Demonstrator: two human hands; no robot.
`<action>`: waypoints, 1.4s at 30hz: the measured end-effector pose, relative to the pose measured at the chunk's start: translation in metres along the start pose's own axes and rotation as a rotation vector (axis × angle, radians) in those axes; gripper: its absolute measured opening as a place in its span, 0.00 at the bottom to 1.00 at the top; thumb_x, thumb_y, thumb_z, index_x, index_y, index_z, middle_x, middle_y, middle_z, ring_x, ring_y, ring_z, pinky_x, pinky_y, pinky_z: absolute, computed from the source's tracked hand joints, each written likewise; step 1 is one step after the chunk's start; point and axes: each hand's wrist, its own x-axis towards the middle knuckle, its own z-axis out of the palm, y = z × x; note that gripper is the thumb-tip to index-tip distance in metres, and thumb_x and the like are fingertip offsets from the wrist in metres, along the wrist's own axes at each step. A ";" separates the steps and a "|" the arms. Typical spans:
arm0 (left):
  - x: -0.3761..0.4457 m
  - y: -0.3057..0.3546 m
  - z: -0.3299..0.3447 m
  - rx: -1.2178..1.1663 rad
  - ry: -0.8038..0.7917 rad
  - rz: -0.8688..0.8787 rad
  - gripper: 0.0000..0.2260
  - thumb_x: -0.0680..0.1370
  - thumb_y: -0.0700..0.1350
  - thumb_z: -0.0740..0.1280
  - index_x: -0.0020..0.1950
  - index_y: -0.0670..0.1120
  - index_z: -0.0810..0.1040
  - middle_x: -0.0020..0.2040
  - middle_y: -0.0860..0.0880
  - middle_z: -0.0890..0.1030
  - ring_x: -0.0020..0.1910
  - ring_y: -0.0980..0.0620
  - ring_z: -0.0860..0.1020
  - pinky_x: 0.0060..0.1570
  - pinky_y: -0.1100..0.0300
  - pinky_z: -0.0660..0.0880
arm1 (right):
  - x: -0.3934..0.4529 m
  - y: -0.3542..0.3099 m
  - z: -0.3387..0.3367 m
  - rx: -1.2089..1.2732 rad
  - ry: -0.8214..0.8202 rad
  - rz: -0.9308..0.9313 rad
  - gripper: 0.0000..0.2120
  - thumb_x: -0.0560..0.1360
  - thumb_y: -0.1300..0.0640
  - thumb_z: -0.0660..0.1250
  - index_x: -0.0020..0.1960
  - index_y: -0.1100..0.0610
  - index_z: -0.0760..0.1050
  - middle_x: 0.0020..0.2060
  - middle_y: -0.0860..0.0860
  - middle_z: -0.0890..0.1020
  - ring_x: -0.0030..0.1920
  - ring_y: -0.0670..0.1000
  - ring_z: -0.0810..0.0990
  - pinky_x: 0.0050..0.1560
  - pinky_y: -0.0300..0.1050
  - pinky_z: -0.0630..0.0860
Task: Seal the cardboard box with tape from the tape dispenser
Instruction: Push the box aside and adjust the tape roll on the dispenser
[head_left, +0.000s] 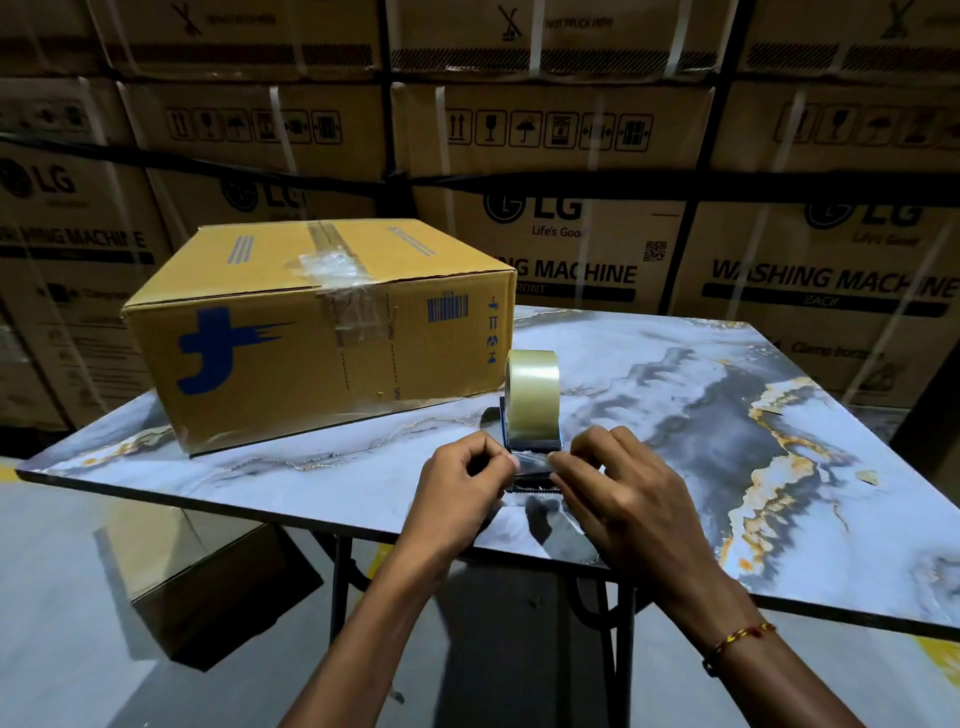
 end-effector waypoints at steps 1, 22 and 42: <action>0.000 0.000 0.000 0.002 -0.001 -0.003 0.08 0.76 0.40 0.68 0.37 0.44 0.79 0.29 0.49 0.73 0.26 0.52 0.65 0.29 0.61 0.62 | 0.000 0.000 0.000 -0.005 -0.002 -0.003 0.06 0.80 0.57 0.66 0.49 0.58 0.80 0.42 0.54 0.77 0.38 0.56 0.74 0.35 0.50 0.71; -0.008 0.000 0.001 0.023 0.172 0.067 0.12 0.79 0.41 0.69 0.35 0.45 0.84 0.31 0.48 0.82 0.30 0.53 0.76 0.35 0.57 0.74 | -0.001 0.000 0.002 -0.005 0.025 -0.044 0.04 0.77 0.64 0.69 0.44 0.59 0.79 0.41 0.52 0.79 0.38 0.57 0.73 0.35 0.48 0.68; -0.009 -0.014 0.007 0.858 0.229 0.791 0.09 0.75 0.47 0.72 0.54 0.48 0.82 0.56 0.49 0.78 0.55 0.46 0.75 0.47 0.50 0.76 | -0.001 0.002 0.000 0.051 -0.014 0.009 0.04 0.78 0.60 0.68 0.44 0.57 0.78 0.41 0.52 0.76 0.39 0.55 0.72 0.36 0.46 0.66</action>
